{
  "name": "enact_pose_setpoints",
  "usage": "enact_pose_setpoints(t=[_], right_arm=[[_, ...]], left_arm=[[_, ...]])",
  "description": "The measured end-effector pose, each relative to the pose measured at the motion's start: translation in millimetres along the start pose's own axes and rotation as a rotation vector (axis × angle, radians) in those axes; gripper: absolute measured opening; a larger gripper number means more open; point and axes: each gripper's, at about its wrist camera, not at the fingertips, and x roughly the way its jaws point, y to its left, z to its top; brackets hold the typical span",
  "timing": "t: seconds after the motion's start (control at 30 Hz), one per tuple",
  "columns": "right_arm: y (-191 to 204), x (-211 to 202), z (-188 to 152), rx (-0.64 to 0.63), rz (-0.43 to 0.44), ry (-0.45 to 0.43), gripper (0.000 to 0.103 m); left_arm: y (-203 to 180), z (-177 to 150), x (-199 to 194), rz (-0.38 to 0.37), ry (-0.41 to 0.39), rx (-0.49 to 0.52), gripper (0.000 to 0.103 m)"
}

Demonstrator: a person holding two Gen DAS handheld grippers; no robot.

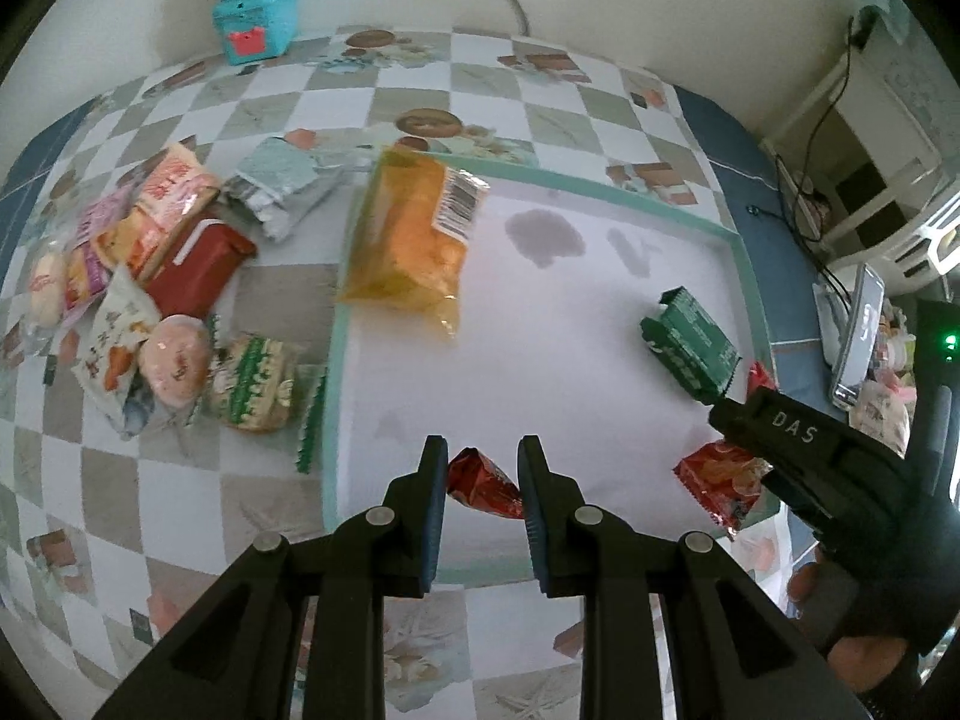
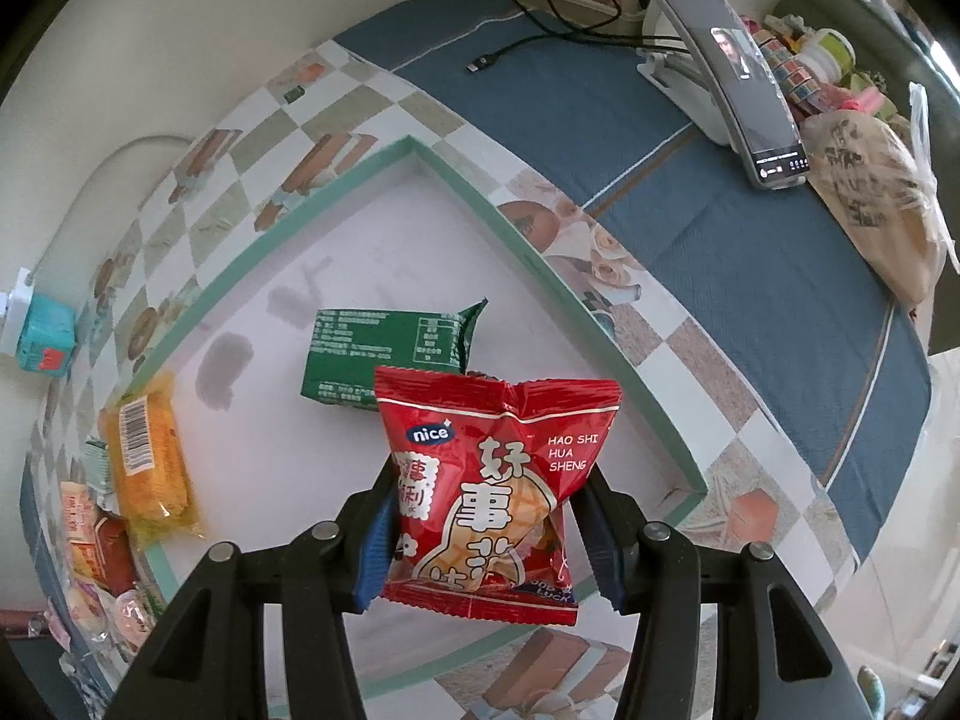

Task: Organize snacks
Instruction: 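Open left gripper to drop red candy in tray while right gripper releases 'nice' bag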

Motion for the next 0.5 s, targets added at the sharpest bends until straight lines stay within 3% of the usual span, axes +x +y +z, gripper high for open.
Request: enact_pose_setpoints(t=[0.17,0.3,0.5], right_arm=[[2,4,0,-0.002,0.008,0.017,0.057],[7,5,-2,-0.016,-0.002,0.019,0.059],[16,6,-5,-0.035,-0.003,0.017,0.078]], left_arm=[[-3,1,-1,0.006,-0.009,0.021,0.032],[2,3,-2,0.005,-0.004,0.007,0.06],[21,8,-7,0.008,-0.005,-0.044,0.07]])
